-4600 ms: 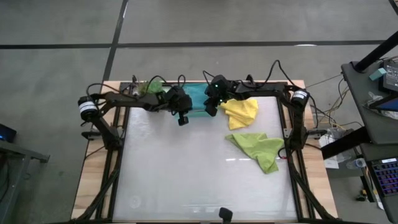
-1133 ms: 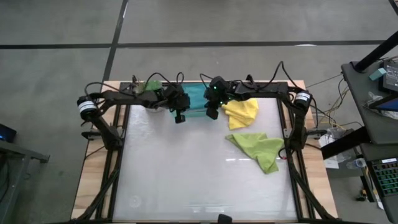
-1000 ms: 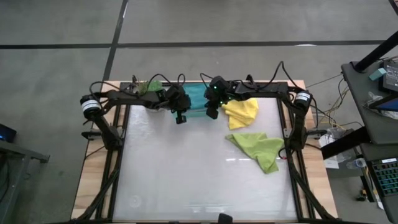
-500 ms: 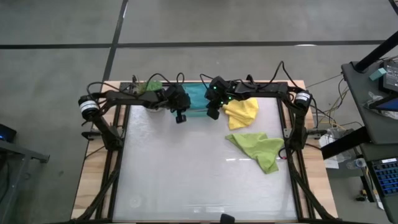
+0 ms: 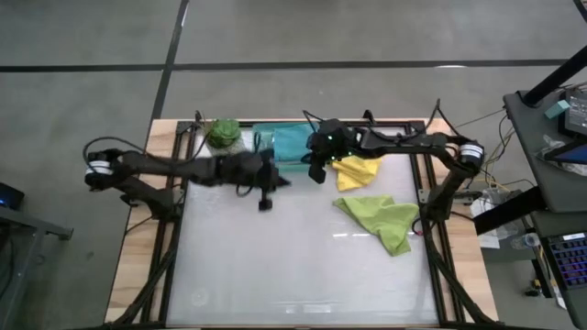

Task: Fold microfiber towels
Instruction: Fold the yellow microfiber cloth

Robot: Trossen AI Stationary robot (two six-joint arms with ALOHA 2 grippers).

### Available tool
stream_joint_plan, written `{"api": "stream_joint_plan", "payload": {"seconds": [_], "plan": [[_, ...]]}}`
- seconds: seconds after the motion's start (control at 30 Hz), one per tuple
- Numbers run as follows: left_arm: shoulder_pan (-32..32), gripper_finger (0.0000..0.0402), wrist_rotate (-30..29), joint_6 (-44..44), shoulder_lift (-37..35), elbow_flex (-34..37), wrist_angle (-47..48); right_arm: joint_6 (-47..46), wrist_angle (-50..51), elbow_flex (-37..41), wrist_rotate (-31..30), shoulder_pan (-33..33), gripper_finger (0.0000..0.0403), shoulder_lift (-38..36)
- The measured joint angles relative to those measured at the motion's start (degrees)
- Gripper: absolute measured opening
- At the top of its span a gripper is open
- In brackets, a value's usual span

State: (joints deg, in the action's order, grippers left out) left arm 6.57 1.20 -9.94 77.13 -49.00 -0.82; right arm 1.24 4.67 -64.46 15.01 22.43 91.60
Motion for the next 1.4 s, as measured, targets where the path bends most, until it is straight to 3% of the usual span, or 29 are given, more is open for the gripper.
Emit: {"api": "stream_joint_plan", "payload": {"seconds": [0.23,0.37,0.53,0.77,0.9,0.97,1.13,1.2,1.4], "plan": [[-11.9,0.0,-0.2,2.2,-0.4,5.5,-15.3,-2.7,-10.4,8.1,0.1,-7.3,0.0009,-4.4],[-14.7,0.0,-0.2,5.0,0.3,7.2,-21.7,-4.1,-11.0,9.5,0.0,-11.1,0.0009,-5.0],[-16.0,0.0,-0.2,8.4,0.9,7.5,-22.6,-8.4,-10.3,9.9,0.3,-14.3,0.0015,-5.0],[-16.0,0.0,-0.3,11.1,1.2,7.6,-22.7,-13.2,3.7,5.7,0.1,-15.7,0.0071,-5.0],[-16.1,0.0,-0.4,11.1,1.2,7.9,-22.6,-16.5,18.7,2.5,-0.1,-15.7,0.0116,-5.0],[-16.1,0.0,-0.4,11.1,1.3,8.1,-22.6,-18.0,28.5,1.1,-3.3,-15.4,0.0136,-5.0],[-16.1,0.0,-0.4,11.1,1.4,8.2,-22.7,-24.7,46.6,-0.8,-24.1,-15.2,0.0169,-4.9],[-16.1,0.0,-0.5,11.1,1.4,8.2,-22.6,-25.7,47.8,-0.5,-28.4,-15.1,0.0177,-4.9],[-16.1,0.0,-1.2,10.6,1.4,8.2,-22.7,-21.4,41.7,2.7,-33.1,-13.4,0.0184,-4.6]]}}
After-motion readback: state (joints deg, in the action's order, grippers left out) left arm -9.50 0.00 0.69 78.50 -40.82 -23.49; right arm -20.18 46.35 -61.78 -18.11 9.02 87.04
